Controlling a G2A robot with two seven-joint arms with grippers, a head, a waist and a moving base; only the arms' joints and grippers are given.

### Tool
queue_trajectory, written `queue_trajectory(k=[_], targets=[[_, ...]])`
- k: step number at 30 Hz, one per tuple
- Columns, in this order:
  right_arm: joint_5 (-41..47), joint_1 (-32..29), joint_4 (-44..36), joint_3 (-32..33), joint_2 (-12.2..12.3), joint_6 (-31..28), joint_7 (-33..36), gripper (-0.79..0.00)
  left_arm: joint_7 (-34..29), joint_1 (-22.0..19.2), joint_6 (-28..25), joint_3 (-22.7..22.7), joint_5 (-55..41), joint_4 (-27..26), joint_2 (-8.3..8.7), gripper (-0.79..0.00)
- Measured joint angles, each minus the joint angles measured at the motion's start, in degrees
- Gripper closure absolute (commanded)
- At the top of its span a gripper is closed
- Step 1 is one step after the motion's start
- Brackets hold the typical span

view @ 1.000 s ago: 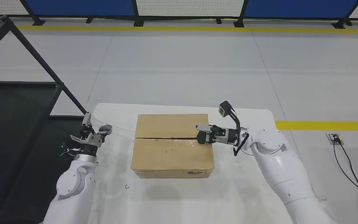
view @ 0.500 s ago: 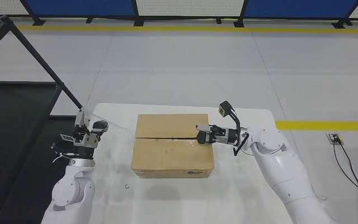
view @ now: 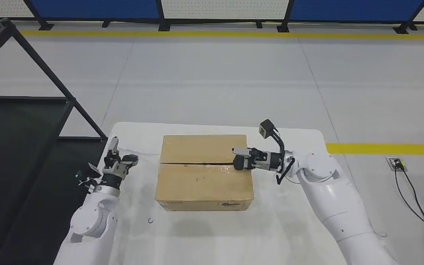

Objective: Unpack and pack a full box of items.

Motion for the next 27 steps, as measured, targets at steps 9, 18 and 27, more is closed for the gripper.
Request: queue_trajectory(k=[9,18,27], targets=[[0.0,0.0,0.0,0.0,0.0,0.0,0.0,-0.785,-3.2,-0.7,-1.1,2.6,0.8,5.4,-0.39,-0.785],[0.0,0.0,0.0,0.0,0.0,0.0,0.0,-0.785,-4.1,-1.4,-0.8,4.7,2.5,7.1,-0.75,-0.785],[0.0,0.0,0.0,0.0,0.0,0.0,0.0,-0.785,-6.5,-8.5,-3.3,6.0,-3.1,16.3,-1.78,-0.785]])
